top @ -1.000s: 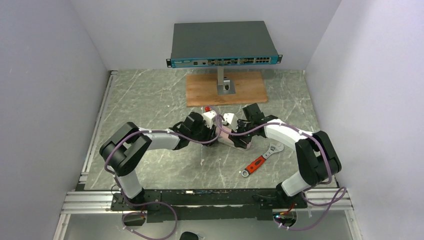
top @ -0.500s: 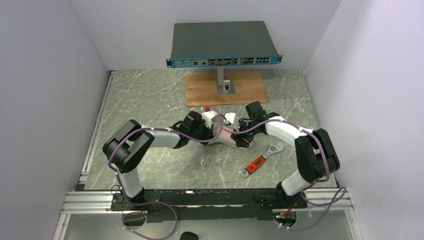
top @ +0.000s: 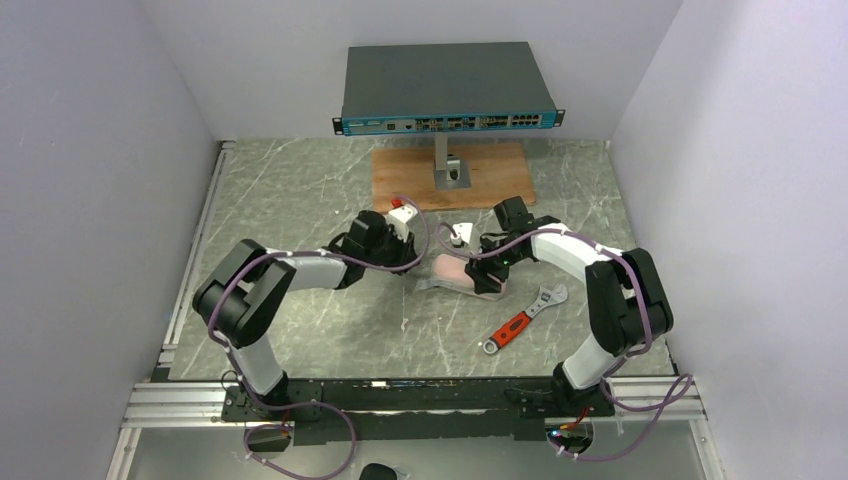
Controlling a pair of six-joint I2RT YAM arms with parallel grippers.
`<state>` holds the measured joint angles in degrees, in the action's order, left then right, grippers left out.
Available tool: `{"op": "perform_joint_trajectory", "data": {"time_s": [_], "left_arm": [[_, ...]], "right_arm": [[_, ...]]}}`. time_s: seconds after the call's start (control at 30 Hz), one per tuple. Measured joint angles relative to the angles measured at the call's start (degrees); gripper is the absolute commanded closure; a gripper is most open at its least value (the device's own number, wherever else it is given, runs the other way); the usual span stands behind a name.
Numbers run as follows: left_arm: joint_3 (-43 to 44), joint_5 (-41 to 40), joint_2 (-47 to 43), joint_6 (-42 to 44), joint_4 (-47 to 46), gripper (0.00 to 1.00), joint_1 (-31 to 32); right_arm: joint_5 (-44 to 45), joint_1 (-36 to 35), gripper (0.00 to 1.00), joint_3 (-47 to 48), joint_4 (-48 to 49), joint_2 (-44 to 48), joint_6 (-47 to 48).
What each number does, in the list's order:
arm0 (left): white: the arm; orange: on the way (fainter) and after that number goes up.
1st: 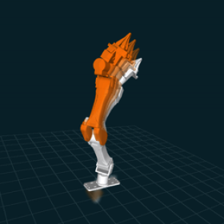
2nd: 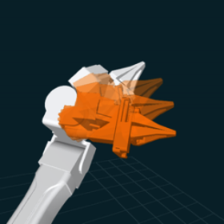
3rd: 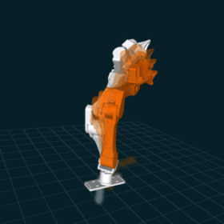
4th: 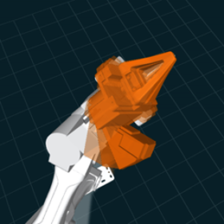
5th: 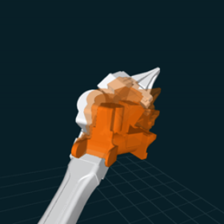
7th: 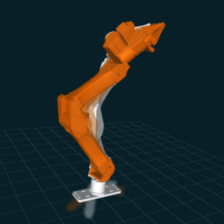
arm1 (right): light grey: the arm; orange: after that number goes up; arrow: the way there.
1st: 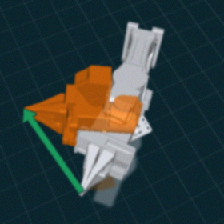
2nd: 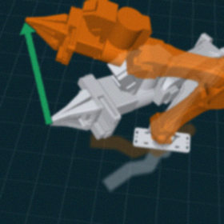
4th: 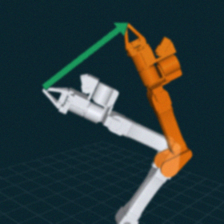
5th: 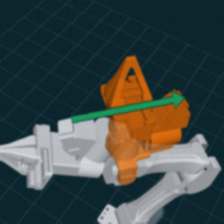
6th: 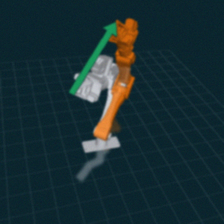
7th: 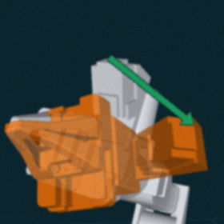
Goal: Open the umbrella
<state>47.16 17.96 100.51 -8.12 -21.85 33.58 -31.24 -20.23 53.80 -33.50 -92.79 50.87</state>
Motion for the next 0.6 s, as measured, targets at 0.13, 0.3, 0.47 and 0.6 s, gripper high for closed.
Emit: {"op": "perform_joint_trajectory", "data": {"time_s": [0.13, 0.3, 0.47, 0.6], "left_arm": [[-2.6, 1.3, -2.5, -0.6, -0.1, 0.75, 3.7], [-3.1, 1.4, -3.1, -0.8, -0.1, 0.72, 6.4], [-3.1, 0.0, -3.1, -1.2, -0.2, 0.70, 7.0], [-2.7, -1.2, -3.1, -1.4, 0.2, 0.68, 7.5]], "right_arm": [[-0.4, 0.2, 1.00, 0.1, 0.2, -0.2, -2.5], [-0.9, 0.4, 1.00, 0.6, -0.1, -0.7, -4.1], [-1.3, 0.5, 1.00, 1.4, -0.8, -1.4, -5.1], [-1.3, 0.6, 1.00, 1.4, -0.9, -1.5, -5.6]]}}
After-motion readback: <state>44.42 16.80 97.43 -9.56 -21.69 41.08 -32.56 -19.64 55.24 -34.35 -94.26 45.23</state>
